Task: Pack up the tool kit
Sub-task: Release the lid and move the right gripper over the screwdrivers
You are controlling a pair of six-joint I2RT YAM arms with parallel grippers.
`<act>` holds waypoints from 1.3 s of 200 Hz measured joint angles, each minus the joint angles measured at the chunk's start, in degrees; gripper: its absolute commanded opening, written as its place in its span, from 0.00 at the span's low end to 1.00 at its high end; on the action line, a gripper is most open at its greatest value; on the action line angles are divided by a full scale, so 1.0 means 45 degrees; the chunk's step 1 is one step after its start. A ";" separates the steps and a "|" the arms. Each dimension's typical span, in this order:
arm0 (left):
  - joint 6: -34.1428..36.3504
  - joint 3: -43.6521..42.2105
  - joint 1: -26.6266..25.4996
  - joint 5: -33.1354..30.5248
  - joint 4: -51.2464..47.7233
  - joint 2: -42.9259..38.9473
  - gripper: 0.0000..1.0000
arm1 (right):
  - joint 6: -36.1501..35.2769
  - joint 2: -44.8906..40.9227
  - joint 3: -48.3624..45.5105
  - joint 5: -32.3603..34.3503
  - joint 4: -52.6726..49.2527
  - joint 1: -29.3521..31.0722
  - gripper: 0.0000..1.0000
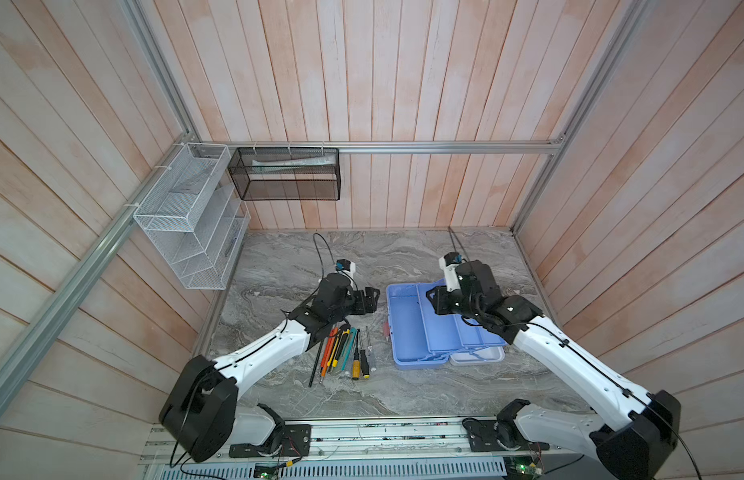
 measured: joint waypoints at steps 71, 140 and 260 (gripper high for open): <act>0.0816 -0.4274 0.2642 -0.3910 -0.0884 -0.5285 1.00 | 0.1443 0.5489 0.2783 0.0957 -0.0457 0.3696 0.27; 0.0593 -0.5722 0.2730 -0.5183 -0.1127 -0.6936 1.00 | 0.1569 0.8461 0.5100 0.1457 -0.2157 0.4231 0.27; 0.0607 -0.5790 0.2773 -0.5115 -0.1093 -0.6596 1.00 | 0.2390 1.0336 0.6120 0.1316 -0.3517 0.4925 0.27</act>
